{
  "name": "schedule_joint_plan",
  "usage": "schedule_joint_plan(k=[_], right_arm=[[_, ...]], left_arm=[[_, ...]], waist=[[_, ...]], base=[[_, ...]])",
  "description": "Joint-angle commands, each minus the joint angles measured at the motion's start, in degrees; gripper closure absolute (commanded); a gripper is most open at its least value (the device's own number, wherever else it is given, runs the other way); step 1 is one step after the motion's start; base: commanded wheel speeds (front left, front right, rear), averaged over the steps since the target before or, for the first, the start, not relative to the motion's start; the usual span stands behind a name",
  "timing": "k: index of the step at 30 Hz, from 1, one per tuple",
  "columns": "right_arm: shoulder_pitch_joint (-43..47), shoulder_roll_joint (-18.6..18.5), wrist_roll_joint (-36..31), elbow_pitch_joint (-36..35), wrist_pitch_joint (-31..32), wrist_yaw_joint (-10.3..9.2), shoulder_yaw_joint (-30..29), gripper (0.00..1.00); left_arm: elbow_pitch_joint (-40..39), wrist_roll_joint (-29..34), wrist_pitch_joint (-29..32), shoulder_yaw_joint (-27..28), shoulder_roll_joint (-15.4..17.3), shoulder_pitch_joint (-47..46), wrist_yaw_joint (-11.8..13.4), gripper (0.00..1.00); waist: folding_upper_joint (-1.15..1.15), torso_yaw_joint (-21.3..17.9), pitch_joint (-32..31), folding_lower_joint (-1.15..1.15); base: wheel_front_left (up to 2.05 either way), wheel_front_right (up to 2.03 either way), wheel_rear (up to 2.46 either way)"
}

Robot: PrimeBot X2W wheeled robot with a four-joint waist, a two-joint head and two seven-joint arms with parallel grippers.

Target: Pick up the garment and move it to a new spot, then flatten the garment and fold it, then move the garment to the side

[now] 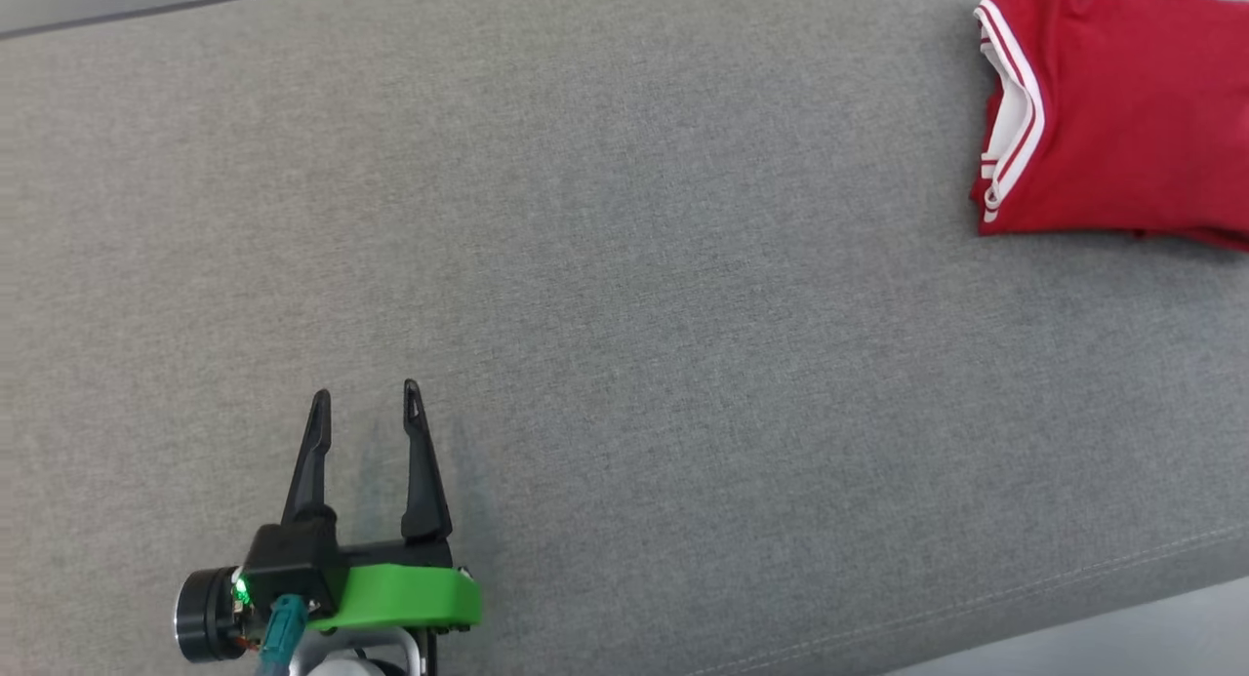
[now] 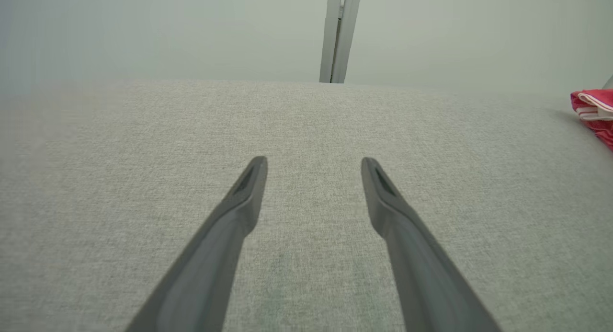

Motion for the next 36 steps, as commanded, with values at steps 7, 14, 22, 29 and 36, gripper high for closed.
schedule_joint_plan(k=[7,14,22,29,36], right_arm=[[28.6,8.4,-7.9,-28.4,-0.1,-0.10,-10.5,0.00],[45.7,17.0,-12.3,-40.7,-0.1,-0.10,-10.0,0.00],[56.9,22.6,-13.9,-44.3,-0.1,-0.10,-4.6,0.00],[60.2,25.4,-13.5,-43.8,-0.1,-0.10,-3.1,0.00],[58.4,26.0,-13.6,-42.3,-0.1,-0.10,-2.7,0.00]], left_arm=[[-1.3,-2.5,-0.1,3.4,0.2,5.8,-1.1,0.00],[-0.4,-1.4,-0.1,8.2,0.2,10.0,-3.9,0.00],[0.8,-0.2,-0.1,11.5,0.2,12.2,-6.9,0.00],[1.0,-0.2,-0.1,11.1,0.2,14.4,-7.5,0.00],[0.8,0.1,-0.1,10.6,0.2,15.3,-7.3,0.00]], waist=[[0.00,5.7,-9.9,0.00],[0.00,7.0,-14.8,0.00],[0.00,6.6,-17.9,0.00],[0.00,5.6,-19.0,0.00],[0.00,5.9,-19.3,0.00]], base=[[0.00,0.00,0.00],[0.00,0.00,0.00],[0.00,0.00,0.00],[0.00,0.00,0.00],[0.00,0.00,0.00]])
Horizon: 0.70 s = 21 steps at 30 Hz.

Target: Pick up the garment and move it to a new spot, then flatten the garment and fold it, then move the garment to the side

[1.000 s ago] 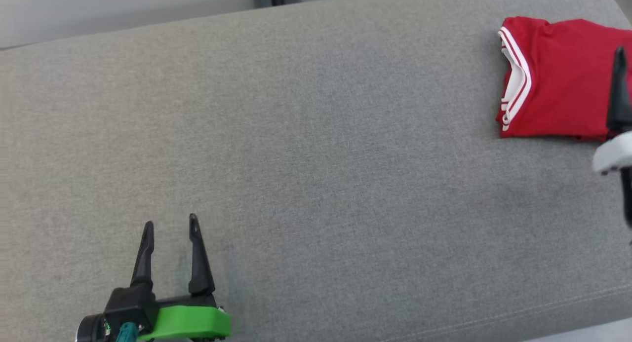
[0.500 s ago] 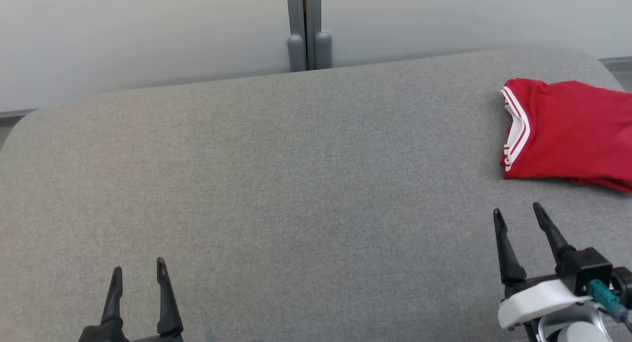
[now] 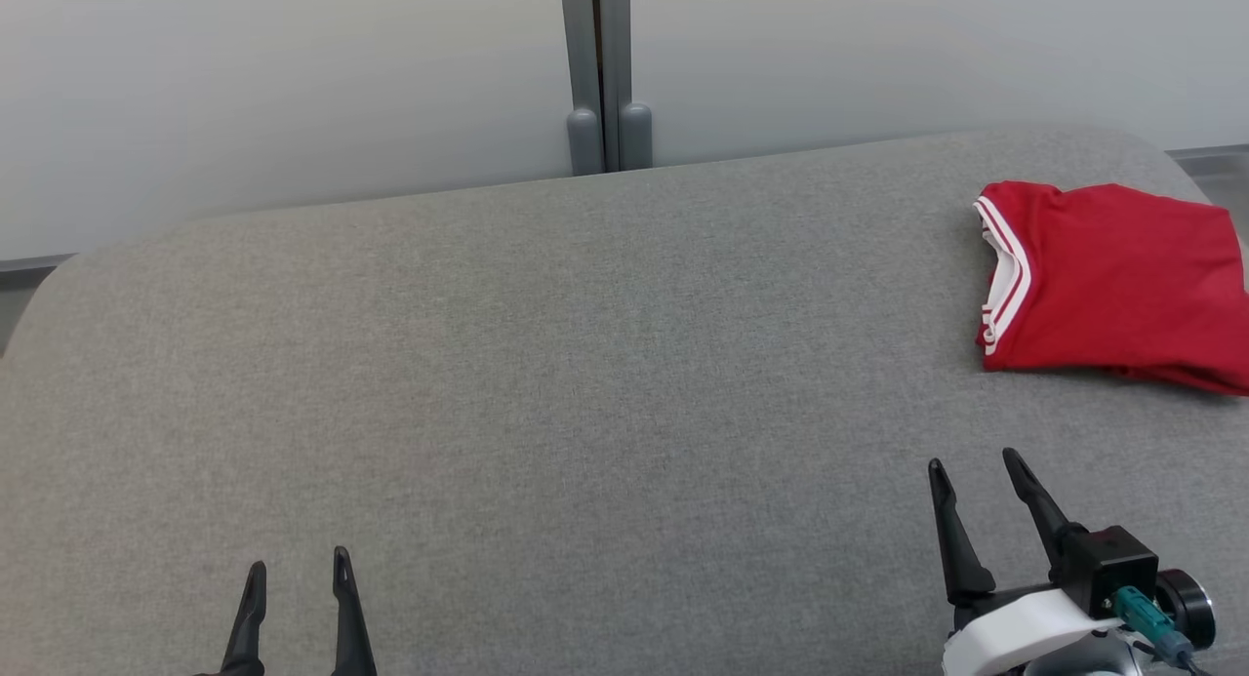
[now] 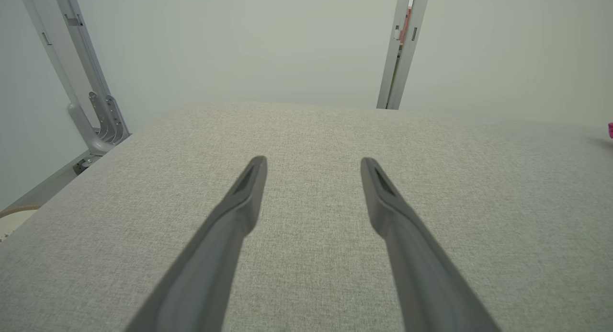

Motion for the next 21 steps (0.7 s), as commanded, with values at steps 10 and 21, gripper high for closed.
schedule_joint_plan(k=[10,21], right_arm=[[-1.5,0.2,6.1,1.1,1.6,0.01,-0.6,1.00],[-2.7,0.2,18.6,1.3,4.6,0.00,-1.6,1.00]], left_arm=[[1.0,-5.9,1.0,-0.2,0.2,-0.8,-0.8,1.00],[2.9,-18.2,3.5,0.4,1.0,-3.9,-2.6,1.00]], waist=[[0.00,0.4,-0.1,0.00],[0.00,0.5,0.0,0.00]], base=[[0.00,0.00,0.00],[0.00,0.00,0.00]])
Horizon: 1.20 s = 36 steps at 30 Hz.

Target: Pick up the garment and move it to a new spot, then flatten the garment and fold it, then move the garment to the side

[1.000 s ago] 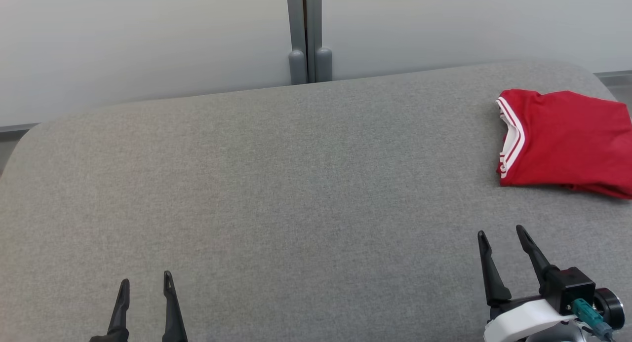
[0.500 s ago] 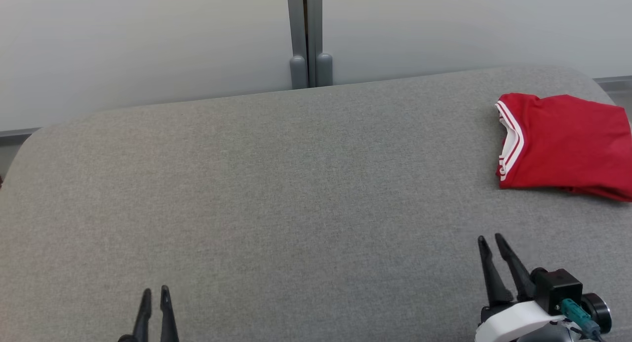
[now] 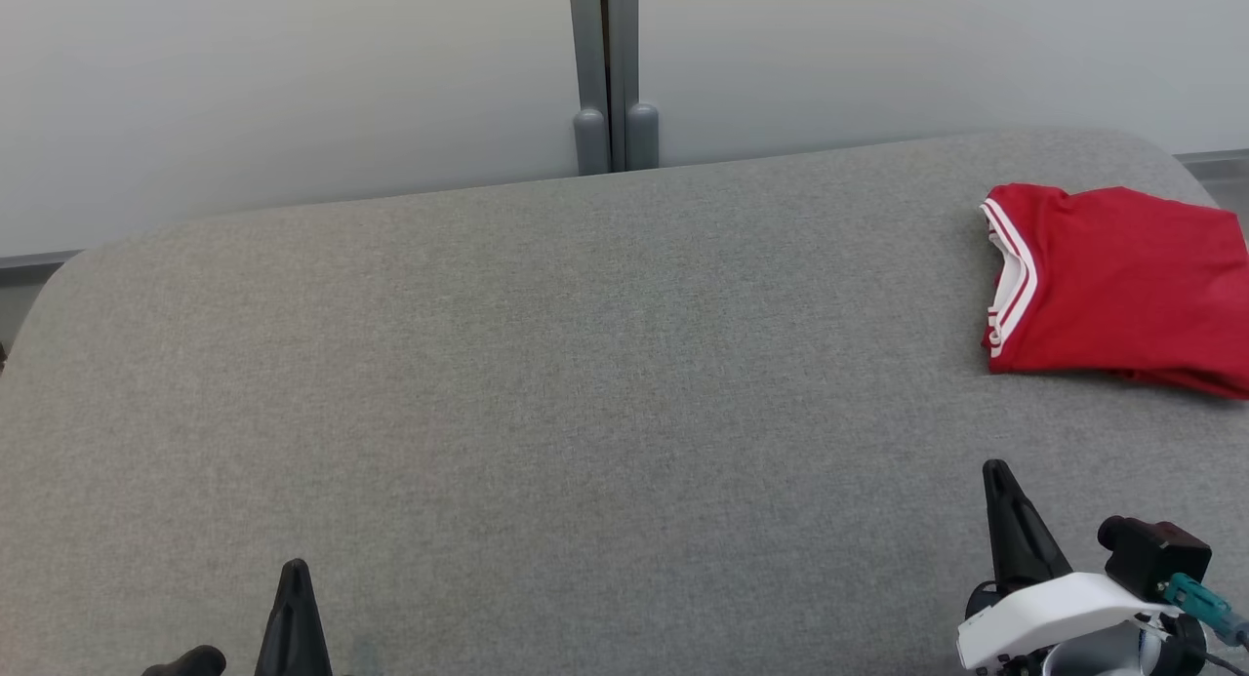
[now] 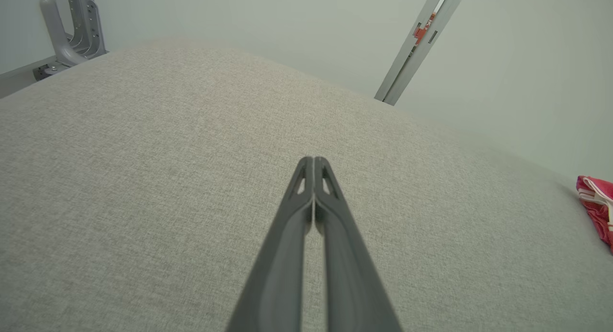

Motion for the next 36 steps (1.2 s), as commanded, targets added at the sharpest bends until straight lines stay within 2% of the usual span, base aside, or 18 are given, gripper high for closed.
schedule_joint_plan(k=[1,17,36], right_arm=[[-1.9,-0.2,2.7,-0.7,0.5,-0.01,-0.3,1.00],[-3.5,-0.2,18.1,-0.2,4.2,-0.03,-1.5,1.00],[-5.2,-0.2,33.0,0.4,7.8,-0.04,-2.6,1.00]], left_arm=[[-0.4,-2.6,0.4,0.4,0.6,-1.9,-0.5,1.00],[1.8,-17.3,3.5,1.3,1.3,-5.5,-2.8,1.00],[3.3,-31.2,6.7,2.6,1.6,-8.7,-4.9,1.00]], waist=[[0.00,0.0,0.0,0.00],[0.00,0.2,0.1,0.00],[0.00,0.3,0.2,0.00]], base=[[0.00,0.00,0.00],[0.00,0.00,0.00],[0.00,0.00,0.00]])
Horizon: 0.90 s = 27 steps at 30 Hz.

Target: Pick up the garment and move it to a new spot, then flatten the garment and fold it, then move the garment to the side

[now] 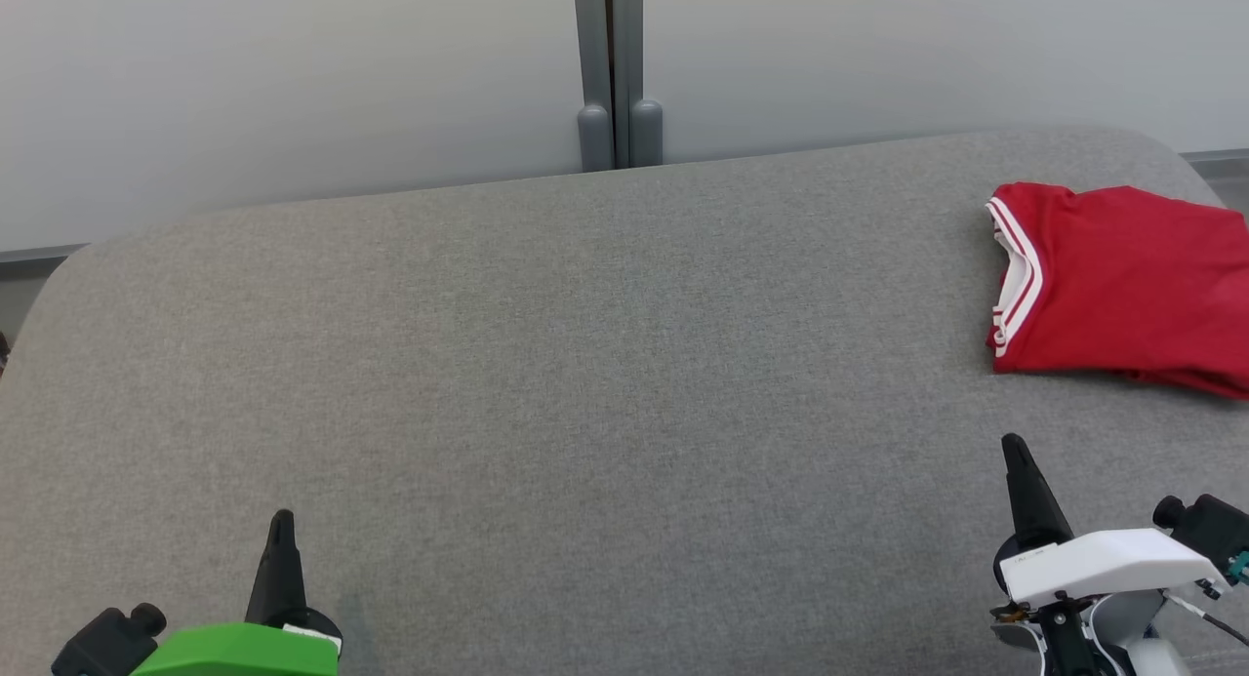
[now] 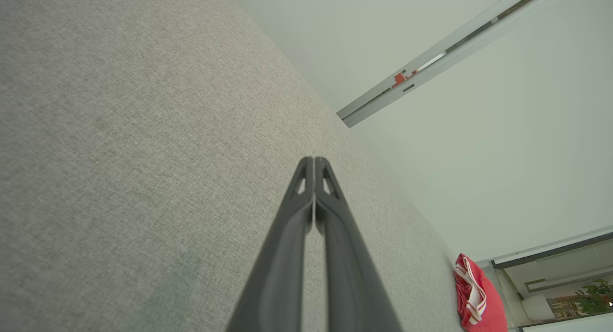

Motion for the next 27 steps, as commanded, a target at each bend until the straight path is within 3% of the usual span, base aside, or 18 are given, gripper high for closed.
schedule_joint_plan(k=[1,27], right_arm=[[-1.5,-0.2,1.9,-0.4,0.4,-0.03,-0.3,1.00],[-3.3,-0.2,18.3,0.3,4.4,-0.02,-1.6,1.00]], left_arm=[[-0.3,-1.9,0.3,0.3,0.5,-1.7,-0.5,1.00],[1.6,-17.0,4.3,2.2,0.6,-5.3,-2.9,1.00]], waist=[[0.00,0.0,0.0,0.00],[0.00,0.3,0.2,0.00]], base=[[0.00,0.00,0.00],[0.00,0.00,0.00]])
